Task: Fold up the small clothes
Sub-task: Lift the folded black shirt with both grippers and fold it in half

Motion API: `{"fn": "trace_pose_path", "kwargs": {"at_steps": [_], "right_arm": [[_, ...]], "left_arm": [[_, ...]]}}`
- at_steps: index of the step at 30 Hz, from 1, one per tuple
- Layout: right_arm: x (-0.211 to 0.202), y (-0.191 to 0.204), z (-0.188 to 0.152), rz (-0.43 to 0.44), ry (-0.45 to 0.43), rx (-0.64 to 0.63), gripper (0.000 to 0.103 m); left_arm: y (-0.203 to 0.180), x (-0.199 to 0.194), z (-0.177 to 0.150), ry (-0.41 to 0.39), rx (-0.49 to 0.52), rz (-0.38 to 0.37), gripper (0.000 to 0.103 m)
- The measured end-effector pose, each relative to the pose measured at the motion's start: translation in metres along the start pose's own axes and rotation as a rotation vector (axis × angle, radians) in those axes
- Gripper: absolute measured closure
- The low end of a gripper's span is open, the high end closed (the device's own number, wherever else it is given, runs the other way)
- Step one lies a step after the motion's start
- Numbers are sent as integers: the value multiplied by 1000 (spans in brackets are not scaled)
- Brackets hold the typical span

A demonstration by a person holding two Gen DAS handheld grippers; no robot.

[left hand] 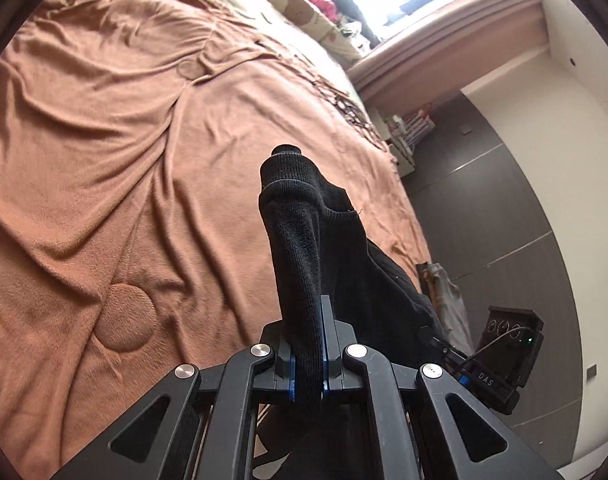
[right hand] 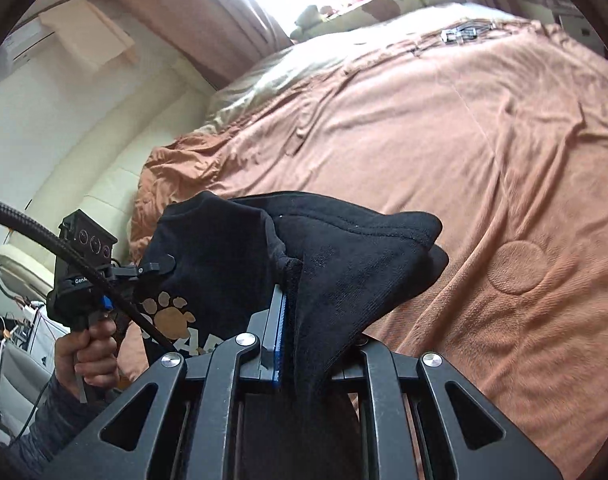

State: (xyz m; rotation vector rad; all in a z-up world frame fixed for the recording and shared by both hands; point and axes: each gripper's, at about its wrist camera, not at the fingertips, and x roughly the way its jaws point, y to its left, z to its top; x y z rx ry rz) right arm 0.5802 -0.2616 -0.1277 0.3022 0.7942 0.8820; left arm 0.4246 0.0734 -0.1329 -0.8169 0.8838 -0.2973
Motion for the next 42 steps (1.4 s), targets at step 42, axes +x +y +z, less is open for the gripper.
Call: {"fn": "trace_pose_path", "kwargs": {"at_steps": [42], "right_arm": [[-409,102,-80,-107,-427,-352,93]], "left_arm": [[-310,-176,-103,-173,481,-269,97]]}}
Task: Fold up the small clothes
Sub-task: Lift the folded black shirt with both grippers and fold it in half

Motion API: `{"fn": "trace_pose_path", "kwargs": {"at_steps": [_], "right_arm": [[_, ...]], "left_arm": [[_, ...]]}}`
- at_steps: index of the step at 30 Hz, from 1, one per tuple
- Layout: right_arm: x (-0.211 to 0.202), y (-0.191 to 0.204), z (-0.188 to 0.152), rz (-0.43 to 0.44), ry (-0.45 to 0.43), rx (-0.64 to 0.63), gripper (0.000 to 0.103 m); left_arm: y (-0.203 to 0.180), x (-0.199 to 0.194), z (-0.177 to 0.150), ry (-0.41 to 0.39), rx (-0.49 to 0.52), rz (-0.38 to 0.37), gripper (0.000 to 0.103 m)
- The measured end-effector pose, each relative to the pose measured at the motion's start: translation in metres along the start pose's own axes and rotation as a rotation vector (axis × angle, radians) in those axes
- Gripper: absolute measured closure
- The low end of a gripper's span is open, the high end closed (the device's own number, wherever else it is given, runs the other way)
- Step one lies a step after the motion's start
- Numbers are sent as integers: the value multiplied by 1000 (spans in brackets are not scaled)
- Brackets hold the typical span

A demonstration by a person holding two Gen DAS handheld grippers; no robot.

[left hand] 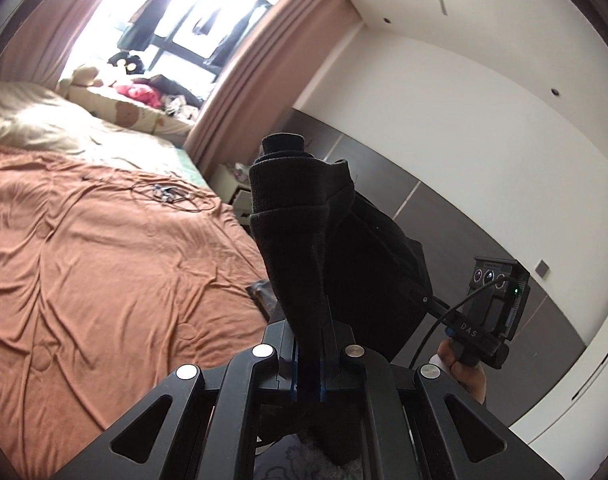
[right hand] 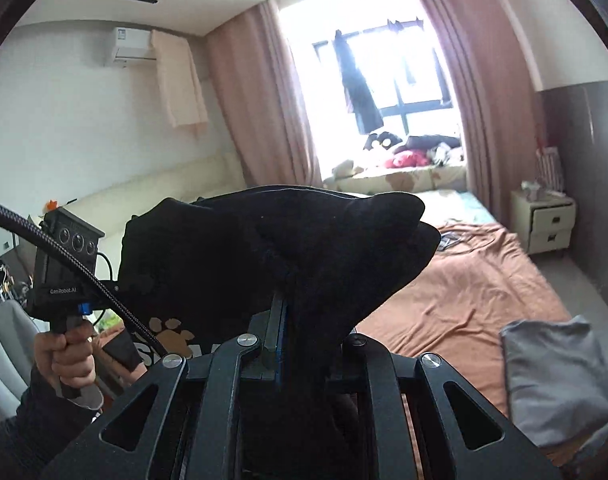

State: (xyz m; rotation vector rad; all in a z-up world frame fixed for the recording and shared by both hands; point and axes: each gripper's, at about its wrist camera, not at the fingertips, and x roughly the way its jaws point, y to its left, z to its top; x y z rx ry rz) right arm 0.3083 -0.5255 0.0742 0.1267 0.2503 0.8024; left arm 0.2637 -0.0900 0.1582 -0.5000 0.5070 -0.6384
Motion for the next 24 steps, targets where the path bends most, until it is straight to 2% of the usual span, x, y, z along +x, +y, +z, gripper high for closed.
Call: {"fn": "trace_pose_path", "kwargs": {"at_steps": [5,13,24], "right_arm": [[-33,-15,-2,-67,-26,-6,93],[-96,-29,-12,-201,-69,-7,93],[-163,-51,-23,-434,-120,-3,94]], "left_arm": [[-28,30,11,33,53,-40,97],[-68,107,17,112,126,-127,97],[-136,211,13,212,220,-255,97]]}}
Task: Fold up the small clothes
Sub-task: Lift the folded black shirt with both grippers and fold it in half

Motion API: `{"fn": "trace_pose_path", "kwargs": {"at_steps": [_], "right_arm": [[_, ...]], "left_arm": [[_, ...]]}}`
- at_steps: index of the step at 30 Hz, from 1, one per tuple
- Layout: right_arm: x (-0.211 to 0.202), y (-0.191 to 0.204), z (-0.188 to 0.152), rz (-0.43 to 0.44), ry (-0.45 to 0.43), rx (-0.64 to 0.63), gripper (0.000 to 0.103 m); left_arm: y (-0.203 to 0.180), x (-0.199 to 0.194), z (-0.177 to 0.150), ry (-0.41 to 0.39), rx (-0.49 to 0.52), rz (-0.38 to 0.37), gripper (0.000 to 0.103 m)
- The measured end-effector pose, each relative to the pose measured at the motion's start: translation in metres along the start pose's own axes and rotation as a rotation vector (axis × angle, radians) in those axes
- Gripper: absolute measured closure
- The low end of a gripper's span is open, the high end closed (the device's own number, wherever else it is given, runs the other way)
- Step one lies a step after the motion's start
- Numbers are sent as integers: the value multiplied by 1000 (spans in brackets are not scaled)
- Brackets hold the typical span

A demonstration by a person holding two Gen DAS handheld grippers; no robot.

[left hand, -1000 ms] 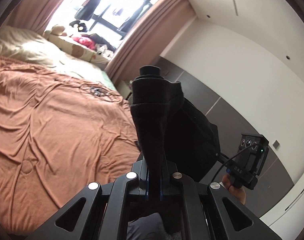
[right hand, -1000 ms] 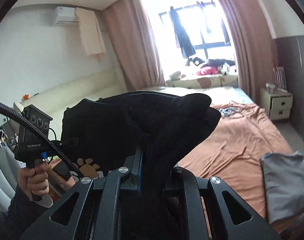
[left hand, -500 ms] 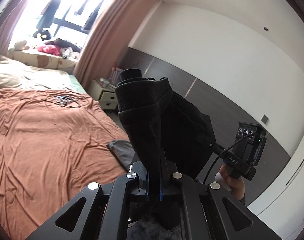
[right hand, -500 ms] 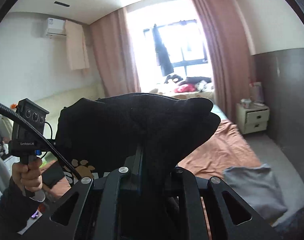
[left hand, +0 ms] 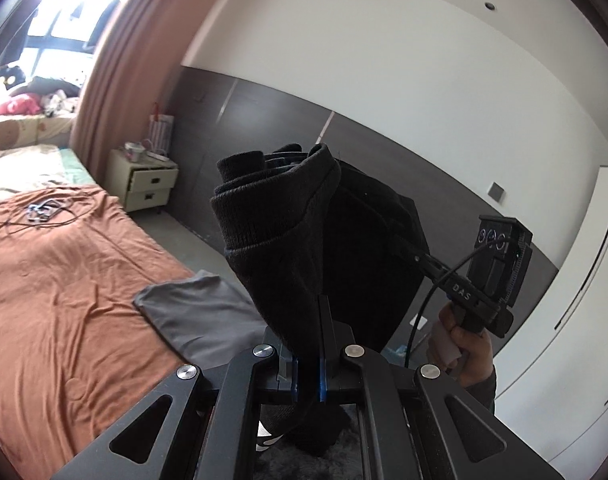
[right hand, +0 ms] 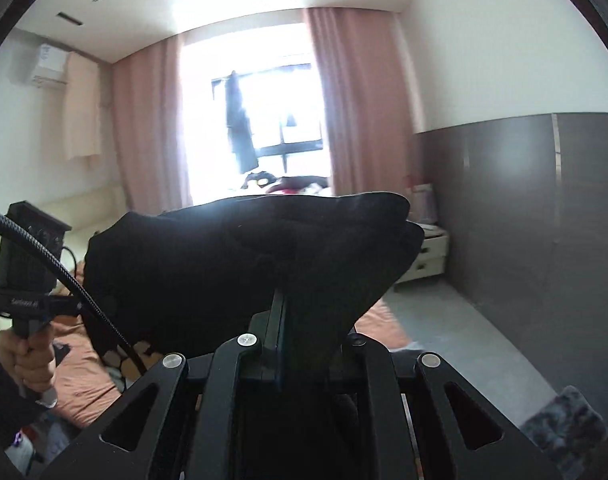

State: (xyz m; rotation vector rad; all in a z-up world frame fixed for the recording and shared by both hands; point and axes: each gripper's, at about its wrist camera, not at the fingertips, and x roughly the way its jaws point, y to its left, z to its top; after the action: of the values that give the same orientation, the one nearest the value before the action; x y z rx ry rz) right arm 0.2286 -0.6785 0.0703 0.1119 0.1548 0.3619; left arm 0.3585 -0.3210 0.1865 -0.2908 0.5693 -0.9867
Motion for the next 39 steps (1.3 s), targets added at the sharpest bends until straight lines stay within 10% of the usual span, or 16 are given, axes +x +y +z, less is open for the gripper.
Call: {"fn": "trace_pose_path", "kwargs": {"at_steps": [18,39], "right_arm": [[46,26,-47,-237,32,113,93],[255,98,-96,-243,256,181,94]], "left_arm": [[10,160,15,144,18,-81,97],[197,280,15,254,-139,82,97]]}}
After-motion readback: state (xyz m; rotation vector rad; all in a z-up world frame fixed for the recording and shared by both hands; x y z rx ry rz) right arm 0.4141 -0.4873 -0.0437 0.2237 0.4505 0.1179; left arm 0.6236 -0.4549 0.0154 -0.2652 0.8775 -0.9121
